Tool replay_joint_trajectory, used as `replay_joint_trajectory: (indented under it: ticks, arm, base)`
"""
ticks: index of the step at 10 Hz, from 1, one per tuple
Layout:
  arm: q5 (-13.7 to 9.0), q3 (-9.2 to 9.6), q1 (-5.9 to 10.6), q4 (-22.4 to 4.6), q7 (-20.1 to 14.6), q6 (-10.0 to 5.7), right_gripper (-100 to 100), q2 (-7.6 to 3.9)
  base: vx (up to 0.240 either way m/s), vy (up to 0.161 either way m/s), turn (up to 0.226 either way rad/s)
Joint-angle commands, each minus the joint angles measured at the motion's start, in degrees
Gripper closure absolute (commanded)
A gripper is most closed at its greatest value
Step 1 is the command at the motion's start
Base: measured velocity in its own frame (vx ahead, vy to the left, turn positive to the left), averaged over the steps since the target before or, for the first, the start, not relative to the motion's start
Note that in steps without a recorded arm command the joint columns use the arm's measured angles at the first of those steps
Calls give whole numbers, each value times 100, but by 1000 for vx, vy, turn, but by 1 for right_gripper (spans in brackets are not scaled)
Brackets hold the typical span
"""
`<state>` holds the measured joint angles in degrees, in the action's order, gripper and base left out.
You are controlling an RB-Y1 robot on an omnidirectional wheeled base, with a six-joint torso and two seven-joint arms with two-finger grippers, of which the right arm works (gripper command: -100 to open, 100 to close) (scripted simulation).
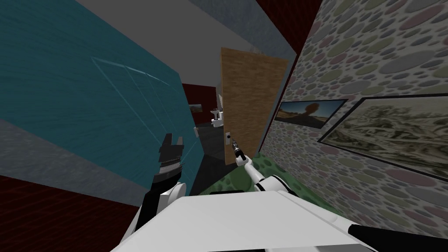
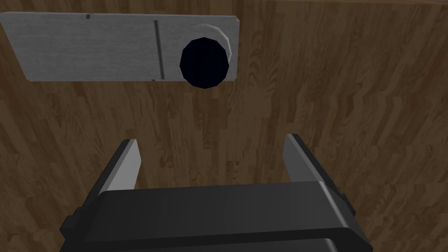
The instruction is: Push the door open
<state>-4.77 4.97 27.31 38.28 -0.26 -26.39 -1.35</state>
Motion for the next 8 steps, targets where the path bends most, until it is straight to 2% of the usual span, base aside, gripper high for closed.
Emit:
replay_joint_trajectory:
  ticks: [1, 2, 4, 8]
  arm:
    - [0, 0, 0, 0, 0, 0, -100, 0]
    - [-4, -14, -6, -8, 3, -19, -100, -84]
    - [-8, -28, -8, -14, 11, -34, -100, -124]
    - [-16, -64, -14, -28, 32, -72, -100, -118]
  base:
    - [-95, -7, -2]
    - [80, 19, 21]
    - [147, 51, 20]
    - [178, 43, 19]
